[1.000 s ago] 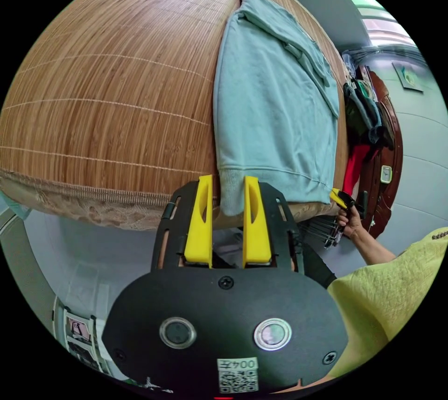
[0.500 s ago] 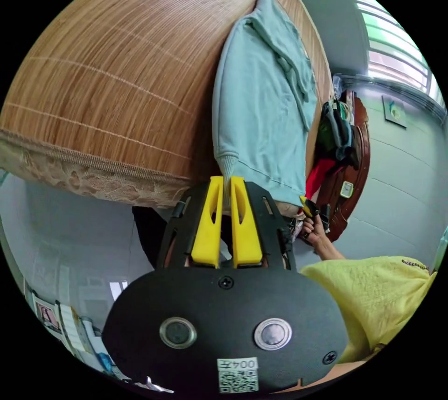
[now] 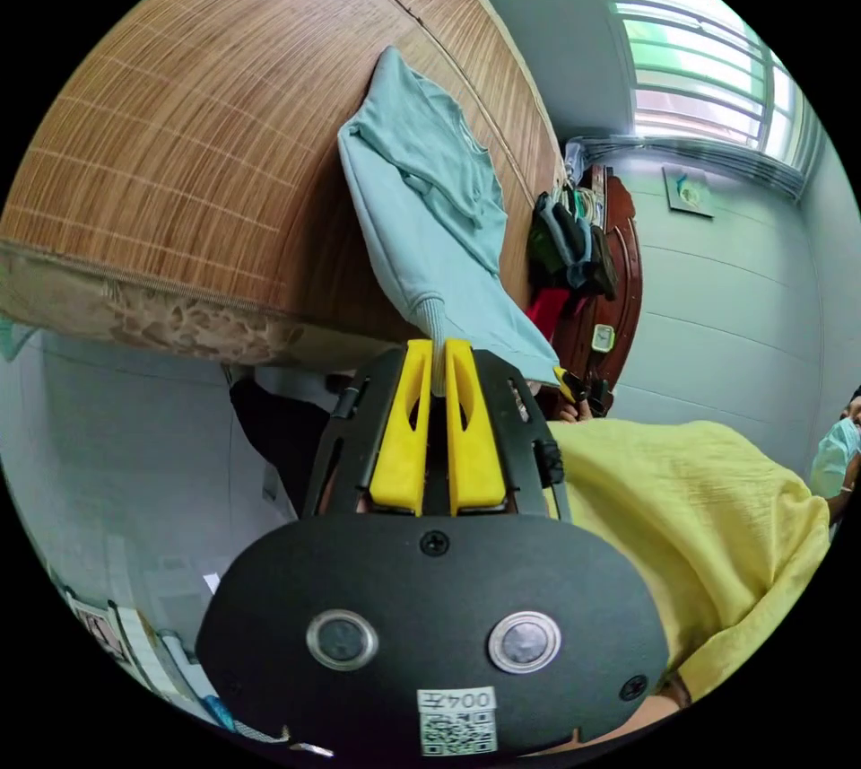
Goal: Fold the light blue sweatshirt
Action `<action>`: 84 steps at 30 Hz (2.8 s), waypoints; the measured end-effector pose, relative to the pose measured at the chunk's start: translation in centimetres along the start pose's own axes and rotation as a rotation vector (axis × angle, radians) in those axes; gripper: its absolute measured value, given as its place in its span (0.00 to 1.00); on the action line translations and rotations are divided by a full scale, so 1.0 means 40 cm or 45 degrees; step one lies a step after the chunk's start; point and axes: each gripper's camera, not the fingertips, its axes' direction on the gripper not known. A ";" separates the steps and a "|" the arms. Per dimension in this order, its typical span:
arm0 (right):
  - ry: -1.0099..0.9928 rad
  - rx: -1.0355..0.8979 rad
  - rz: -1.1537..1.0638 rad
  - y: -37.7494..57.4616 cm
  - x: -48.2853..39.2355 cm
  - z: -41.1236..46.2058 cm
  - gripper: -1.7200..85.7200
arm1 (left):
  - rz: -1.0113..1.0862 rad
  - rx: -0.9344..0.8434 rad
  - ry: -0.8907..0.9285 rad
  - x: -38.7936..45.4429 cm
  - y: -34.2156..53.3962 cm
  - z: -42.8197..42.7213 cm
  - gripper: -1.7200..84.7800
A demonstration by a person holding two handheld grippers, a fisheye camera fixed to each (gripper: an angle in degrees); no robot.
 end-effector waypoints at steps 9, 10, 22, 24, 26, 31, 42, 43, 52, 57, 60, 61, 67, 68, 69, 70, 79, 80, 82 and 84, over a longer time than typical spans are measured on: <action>-0.025 0.068 0.123 0.128 -0.031 -0.024 0.07 | -0.022 0.012 -0.001 0.015 0.021 -0.069 0.05; -0.029 0.081 0.103 0.098 -0.049 -0.029 0.07 | -0.001 0.026 -0.005 0.030 -0.006 -0.076 0.06; 0.034 0.085 0.018 -0.431 -0.220 0.017 0.07 | 0.030 0.155 -0.039 0.175 -0.428 -0.067 0.06; 0.053 0.078 0.027 -0.512 -0.220 0.043 0.07 | 0.029 0.162 -0.041 0.186 -0.499 -0.046 0.06; 0.066 0.060 0.043 -0.610 -0.208 0.085 0.07 | 0.026 0.182 -0.050 0.190 -0.589 -0.017 0.06; 0.075 0.028 0.086 -0.770 -0.182 0.164 0.07 | -0.030 0.194 -0.061 0.171 -0.735 0.058 0.06; 0.018 -0.012 0.189 -0.912 -0.204 0.233 0.07 | -0.099 0.200 -0.045 0.159 -0.866 0.145 0.06; 0.015 -0.016 0.190 -0.927 -0.213 0.241 0.07 | -0.111 0.204 -0.039 0.154 -0.876 0.153 0.06; 0.184 -0.042 0.075 -1.008 -0.340 0.307 0.08 | -0.225 0.286 -0.073 0.138 -0.934 0.266 0.07; 0.471 0.055 -0.136 -0.905 -0.517 0.257 0.10 | -0.176 0.363 -0.027 0.176 -0.917 0.290 0.09; 0.608 0.198 -0.150 -0.885 -0.569 0.182 0.09 | -0.179 0.439 -0.025 0.196 -0.909 0.281 0.10; 0.580 0.215 -0.136 -0.896 -0.580 0.149 0.09 | -0.178 0.484 -0.044 0.206 -0.907 0.269 0.10; 0.543 -0.060 -0.187 -0.779 -0.719 0.208 0.07 | 0.010 0.460 -0.214 0.338 -0.876 0.274 0.10; 0.534 -0.139 -0.179 -0.730 -0.734 0.246 0.06 | 0.075 0.402 -0.280 0.378 -0.846 0.299 0.10; 0.533 -0.174 -0.169 -0.707 -0.738 0.264 0.06 | 0.103 0.374 -0.317 0.397 -0.827 0.314 0.10; 0.547 -0.238 -0.143 -0.668 -0.741 0.299 0.05 | 0.147 0.315 -0.401 0.429 -0.784 0.348 0.10; 0.666 -0.427 -0.105 -0.634 -0.768 0.369 0.01 | 0.266 -0.073 -0.895 0.510 -0.556 0.663 0.03; 0.618 -0.440 -0.077 -0.654 -0.766 0.354 0.01 | 0.249 -0.102 -0.917 0.511 -0.557 0.692 0.03; 0.558 -0.456 -0.017 -0.683 -0.762 0.336 0.01 | 0.210 -0.092 -0.925 0.524 -0.565 0.715 0.03; 0.523 -0.485 0.017 -0.712 -0.768 0.323 0.01 | 0.165 -0.115 -0.933 0.539 -0.580 0.735 0.02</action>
